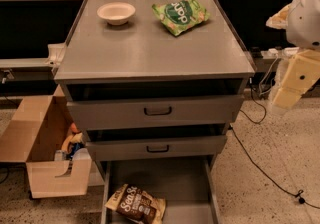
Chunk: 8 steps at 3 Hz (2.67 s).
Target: Pick brown chip bag from bottom drawer and place on counter
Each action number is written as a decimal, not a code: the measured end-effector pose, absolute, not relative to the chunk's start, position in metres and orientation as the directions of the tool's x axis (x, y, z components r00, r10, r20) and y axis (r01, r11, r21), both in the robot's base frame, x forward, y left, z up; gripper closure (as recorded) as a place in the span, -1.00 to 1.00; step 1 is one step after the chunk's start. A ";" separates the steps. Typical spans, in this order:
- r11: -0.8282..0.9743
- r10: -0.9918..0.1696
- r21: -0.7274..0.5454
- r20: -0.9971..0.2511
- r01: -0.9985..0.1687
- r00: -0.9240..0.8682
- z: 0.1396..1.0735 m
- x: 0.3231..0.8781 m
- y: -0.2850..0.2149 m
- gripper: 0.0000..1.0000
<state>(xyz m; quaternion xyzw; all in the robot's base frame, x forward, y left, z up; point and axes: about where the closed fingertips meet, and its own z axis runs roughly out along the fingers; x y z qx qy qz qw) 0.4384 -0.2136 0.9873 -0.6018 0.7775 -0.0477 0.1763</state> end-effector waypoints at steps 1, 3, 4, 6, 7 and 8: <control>0.271 -0.953 -0.286 -0.217 -0.919 -0.214 0.987 0.438 -0.214 -1.00; 0.252 -0.945 -0.199 -0.264 -0.947 -0.196 0.830 0.426 -0.206 -1.00; 0.268 -0.936 -0.081 -0.259 -0.960 -0.239 0.689 0.417 -0.192 -1.00; 0.345 -0.894 0.037 -0.293 -0.938 -0.340 0.580 0.388 -0.200 -1.00; 0.339 -0.879 0.017 -0.349 -0.941 -0.324 0.537 0.389 -0.203 -1.00; 0.290 -0.860 0.012 -0.436 -0.957 -0.265 0.541 0.417 -0.154 -1.00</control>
Offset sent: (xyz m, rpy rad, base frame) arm -0.0181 -0.0137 -0.3240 0.0575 0.0675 -0.0063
